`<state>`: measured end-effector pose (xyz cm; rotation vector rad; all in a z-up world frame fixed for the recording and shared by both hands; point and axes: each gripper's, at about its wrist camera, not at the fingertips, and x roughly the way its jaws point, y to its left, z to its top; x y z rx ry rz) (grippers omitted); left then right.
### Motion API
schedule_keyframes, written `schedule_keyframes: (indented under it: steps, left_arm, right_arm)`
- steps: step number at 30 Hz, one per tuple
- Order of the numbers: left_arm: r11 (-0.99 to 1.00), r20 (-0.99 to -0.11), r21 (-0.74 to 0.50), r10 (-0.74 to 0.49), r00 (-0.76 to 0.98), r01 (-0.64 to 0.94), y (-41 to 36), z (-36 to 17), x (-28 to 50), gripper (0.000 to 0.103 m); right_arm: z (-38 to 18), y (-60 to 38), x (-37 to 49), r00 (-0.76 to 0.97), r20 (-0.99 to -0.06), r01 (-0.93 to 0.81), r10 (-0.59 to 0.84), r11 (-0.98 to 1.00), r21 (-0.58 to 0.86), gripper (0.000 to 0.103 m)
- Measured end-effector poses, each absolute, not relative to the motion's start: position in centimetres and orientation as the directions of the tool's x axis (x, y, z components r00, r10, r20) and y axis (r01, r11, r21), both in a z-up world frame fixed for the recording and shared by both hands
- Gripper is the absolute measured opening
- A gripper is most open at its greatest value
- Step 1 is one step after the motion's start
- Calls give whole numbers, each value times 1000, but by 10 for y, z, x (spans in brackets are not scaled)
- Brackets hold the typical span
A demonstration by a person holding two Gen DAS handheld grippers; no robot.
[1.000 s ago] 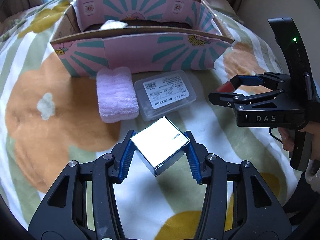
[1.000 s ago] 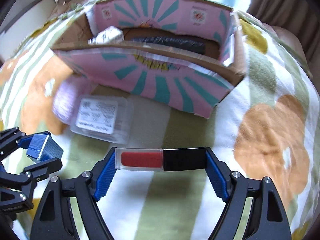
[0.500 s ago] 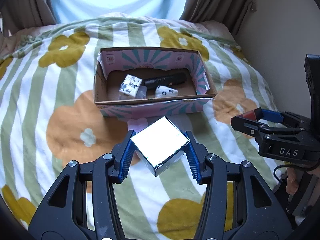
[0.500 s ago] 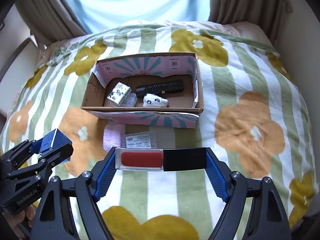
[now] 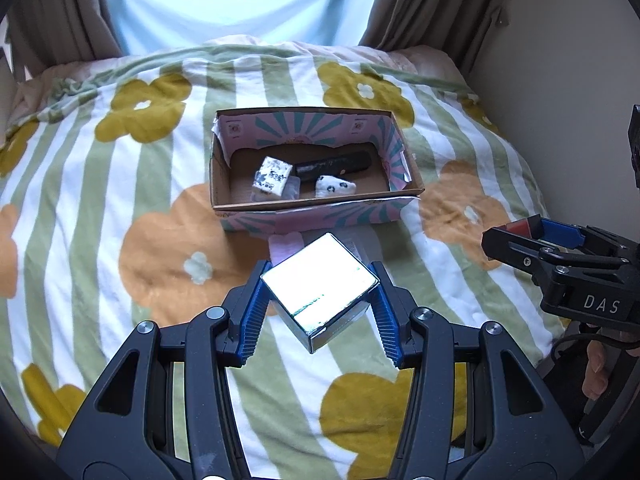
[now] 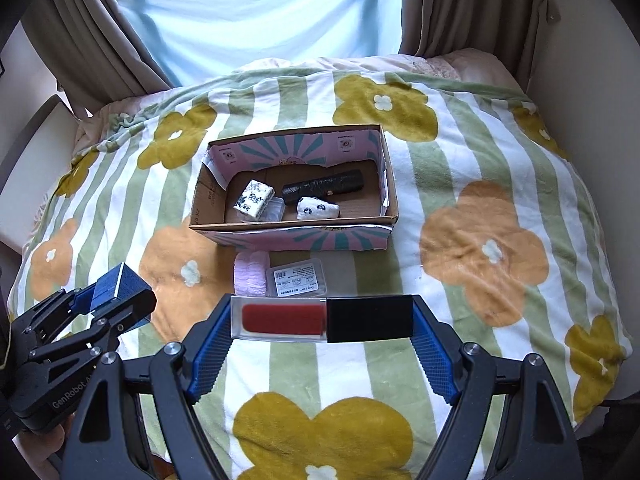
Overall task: Organize objects
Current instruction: 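Lift the cube and lipstick and carry both over the cardboard box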
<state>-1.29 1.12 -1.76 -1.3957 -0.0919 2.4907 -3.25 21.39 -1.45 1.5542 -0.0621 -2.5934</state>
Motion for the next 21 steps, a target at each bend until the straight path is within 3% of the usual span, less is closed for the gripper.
schedule_keyframes:
  steps: [11, 21]
  left_arm:
    - [-951, -815, -203, 296, -498, -234, 2, -3, -43, 45]
    - [-944, -812, -200, 309, -495, -263, 2, -7, -122, 45]
  right_arm:
    - [-5, 204, -60, -467, -872, 61, -147, -989, 134, 79]
    - [-6, 196, -139, -469, -871, 56, -149, -989, 139, 79]
